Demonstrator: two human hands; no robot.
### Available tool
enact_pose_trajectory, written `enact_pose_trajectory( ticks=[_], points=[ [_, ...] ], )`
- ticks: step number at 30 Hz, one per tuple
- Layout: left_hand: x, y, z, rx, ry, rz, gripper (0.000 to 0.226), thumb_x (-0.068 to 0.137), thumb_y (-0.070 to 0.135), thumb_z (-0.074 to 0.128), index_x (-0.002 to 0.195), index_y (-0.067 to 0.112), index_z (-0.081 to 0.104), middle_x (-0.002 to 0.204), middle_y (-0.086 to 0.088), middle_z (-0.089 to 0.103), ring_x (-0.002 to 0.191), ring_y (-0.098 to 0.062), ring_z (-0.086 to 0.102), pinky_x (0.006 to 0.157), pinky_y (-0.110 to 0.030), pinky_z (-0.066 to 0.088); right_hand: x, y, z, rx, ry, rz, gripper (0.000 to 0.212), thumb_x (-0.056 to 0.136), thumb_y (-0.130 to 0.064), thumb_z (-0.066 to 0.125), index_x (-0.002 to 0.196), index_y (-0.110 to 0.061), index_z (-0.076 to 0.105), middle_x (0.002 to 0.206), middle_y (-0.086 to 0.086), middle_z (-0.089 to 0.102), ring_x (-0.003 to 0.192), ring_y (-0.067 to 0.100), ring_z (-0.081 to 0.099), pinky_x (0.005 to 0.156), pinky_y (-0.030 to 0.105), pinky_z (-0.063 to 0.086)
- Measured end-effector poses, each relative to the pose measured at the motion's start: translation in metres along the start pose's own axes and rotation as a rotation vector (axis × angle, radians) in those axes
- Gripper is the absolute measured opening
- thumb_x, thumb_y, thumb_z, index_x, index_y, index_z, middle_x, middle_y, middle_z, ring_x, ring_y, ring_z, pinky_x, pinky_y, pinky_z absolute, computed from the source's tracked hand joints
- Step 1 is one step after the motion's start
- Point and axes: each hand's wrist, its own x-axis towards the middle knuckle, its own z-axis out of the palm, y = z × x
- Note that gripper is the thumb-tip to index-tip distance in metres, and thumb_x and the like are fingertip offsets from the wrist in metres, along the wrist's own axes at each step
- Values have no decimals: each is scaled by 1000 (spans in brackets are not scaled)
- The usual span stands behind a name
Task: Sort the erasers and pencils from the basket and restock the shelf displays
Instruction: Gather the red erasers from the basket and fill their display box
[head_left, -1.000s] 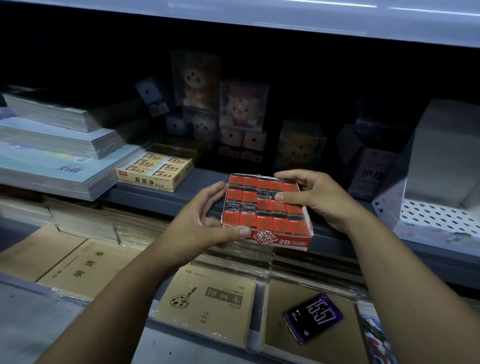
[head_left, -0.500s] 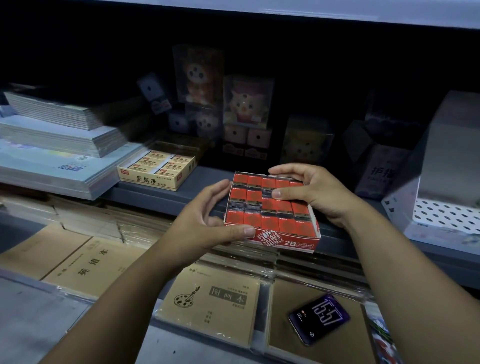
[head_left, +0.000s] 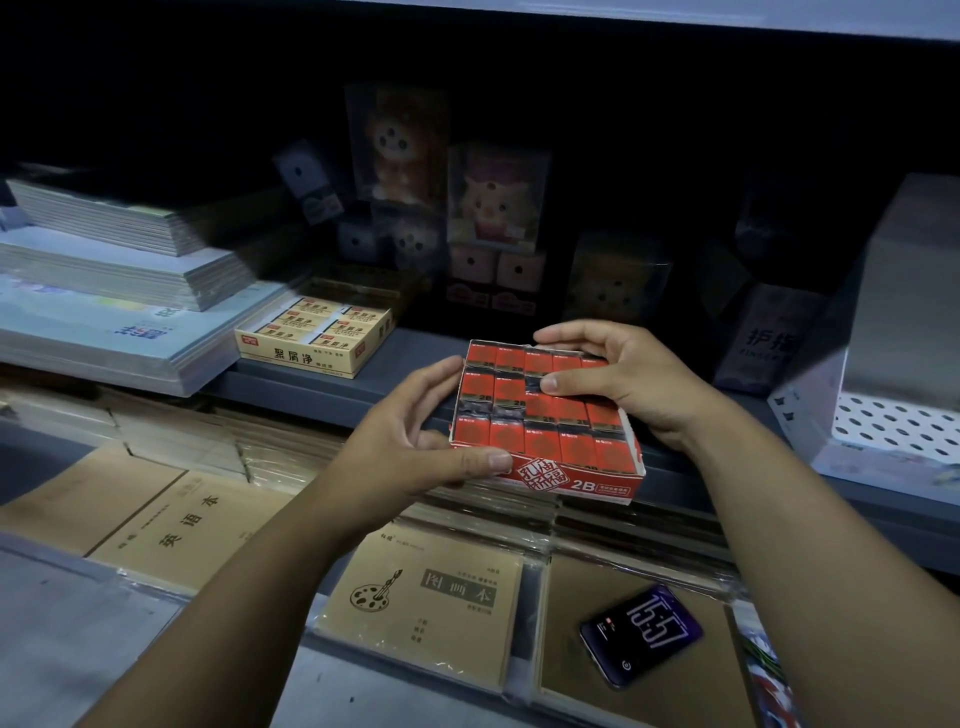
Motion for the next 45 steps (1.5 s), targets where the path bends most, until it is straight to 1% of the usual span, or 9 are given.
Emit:
enact_pose_trajectory(
  ticks=[7, 11, 14, 18, 23, 27, 35, 39, 45],
  points=[
    [0, -1, 0, -11, 8, 1, 100, 66, 12, 84, 151, 34, 36, 151, 12, 50, 103, -22, 75, 85, -37, 62, 2, 0, 5, -8, 9, -3, 46, 78, -8, 83, 119, -23, 70, 110, -4, 76, 95, 20, 75, 74, 35, 63],
    [0, -1, 1, -12, 7, 2, 98, 68, 10, 83, 150, 35, 36, 149, 13, 51, 104, -18, 74, 81, -32, 62, 3, 0, 4, -23, -5, 3, 46, 78, -9, 84, 120, -24, 70, 114, -3, 74, 97, 19, 75, 78, 37, 63],
    [0, 0, 0, 5, 7, -5, 99, 68, 12, 84, 151, 35, 35, 150, 14, 50, 104, -18, 74, 86, -37, 62, 3, 0, 5, -16, -4, 4, 48, 78, -9, 84, 121, -25, 69, 115, -2, 74, 97, 20, 75, 77, 38, 63],
    [-1, 1, -1, 22, 4, -13, 102, 67, 16, 84, 152, 36, 33, 150, 16, 49, 105, -19, 74, 89, -43, 61, -1, 0, 5, -33, 2, -8, 51, 79, -12, 84, 124, -26, 66, 117, -3, 72, 96, 18, 75, 73, 33, 62],
    [-3, 1, 0, 7, 6, -12, 99, 67, 14, 83, 150, 36, 34, 148, 17, 50, 105, -18, 74, 86, -39, 62, -3, 0, 5, -39, 16, -15, 53, 77, -14, 85, 125, -27, 66, 117, -3, 71, 96, 16, 75, 72, 32, 62],
    [-3, 0, 0, 15, 14, -10, 98, 68, 14, 84, 150, 36, 35, 149, 15, 50, 105, -19, 74, 88, -44, 61, 0, -1, 6, -47, 38, -6, 56, 74, -14, 87, 124, -27, 67, 116, -3, 73, 97, 17, 75, 76, 36, 63],
    [-2, 0, -2, 47, 9, -12, 102, 68, 17, 85, 153, 35, 33, 151, 14, 49, 105, -17, 74, 88, -43, 62, -2, -4, 2, -21, 5, 17, 62, 74, -11, 84, 131, -25, 63, 116, -3, 72, 99, 16, 74, 73, 29, 61],
    [-2, 0, -2, 58, 9, -18, 103, 67, 19, 85, 154, 35, 32, 151, 15, 48, 105, -19, 74, 90, -48, 60, -6, -3, -6, 32, 13, 10, 65, 73, -7, 83, 132, -20, 61, 121, -1, 72, 107, 17, 72, 81, 31, 61],
    [-4, -1, -2, 59, 6, -18, 101, 65, 21, 85, 150, 37, 34, 147, 17, 51, 103, -22, 74, 89, -50, 60, -22, 2, -20, 5, 72, -20, 57, 70, -11, 84, 124, -20, 67, 126, -1, 70, 111, 14, 69, 89, 33, 60]
  ],
)
